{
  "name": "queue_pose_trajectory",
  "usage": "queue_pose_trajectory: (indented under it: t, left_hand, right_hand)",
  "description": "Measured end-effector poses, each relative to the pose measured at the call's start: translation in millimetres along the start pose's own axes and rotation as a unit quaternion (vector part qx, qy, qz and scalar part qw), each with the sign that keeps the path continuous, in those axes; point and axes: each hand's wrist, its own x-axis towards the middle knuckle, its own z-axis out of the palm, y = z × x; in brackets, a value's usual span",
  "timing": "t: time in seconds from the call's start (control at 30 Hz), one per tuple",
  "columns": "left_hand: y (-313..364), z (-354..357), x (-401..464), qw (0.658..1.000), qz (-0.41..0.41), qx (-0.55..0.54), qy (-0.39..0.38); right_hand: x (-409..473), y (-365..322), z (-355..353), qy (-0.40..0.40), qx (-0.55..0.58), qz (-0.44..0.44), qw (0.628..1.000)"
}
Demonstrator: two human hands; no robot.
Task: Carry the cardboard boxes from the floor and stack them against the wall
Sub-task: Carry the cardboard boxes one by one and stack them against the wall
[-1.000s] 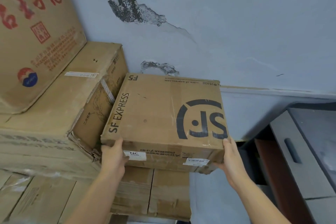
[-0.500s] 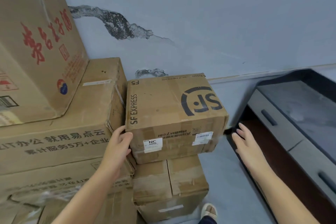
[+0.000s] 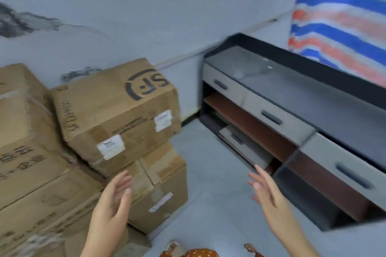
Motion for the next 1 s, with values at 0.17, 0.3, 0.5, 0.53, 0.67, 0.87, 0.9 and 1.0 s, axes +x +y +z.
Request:
queue_pose_trajectory:
  t: [0.17,0.3,0.5,0.53,0.67,0.87,0.9,1.0]
  left_hand:
    - [20,98,-63,0.982,0.037,-0.011,-0.183]
    - [51,180,-130,0.939,0.074,-0.032,-0.333]
    - [95,272,-235,0.831,0.156,-0.039,-0.532]
    - [102,284,-251,0.808,0.169,-0.036,-0.563]
    - [125,325,-310,0.711,0.213,-0.014,-0.670]
    - [146,383,-399,0.581,0.259,0.018,-0.771]
    - [149,392,-415,0.562,0.262,0.020,-0.784]
    - [156,422,-466,0.514,0.273,0.025,-0.813]
  right_hand:
    - [-116,49,-92,0.167,0.024,0.066,0.983]
    - [-231,93,-164,0.317,0.035,0.108,0.942]
    - [-405,136,-207,0.553,0.096,0.156,0.813]
    - [-430,141,-205,0.587,0.109,0.163,0.785]
    - [-506,155,-177,0.694,0.160,0.195,0.674]
    - [-560,167,-133,0.791,0.214,0.230,0.525]
    - [-564,169,-130,0.800,0.219,0.237,0.506]
    - [-578,175,-137,0.823,0.234,0.244,0.455]
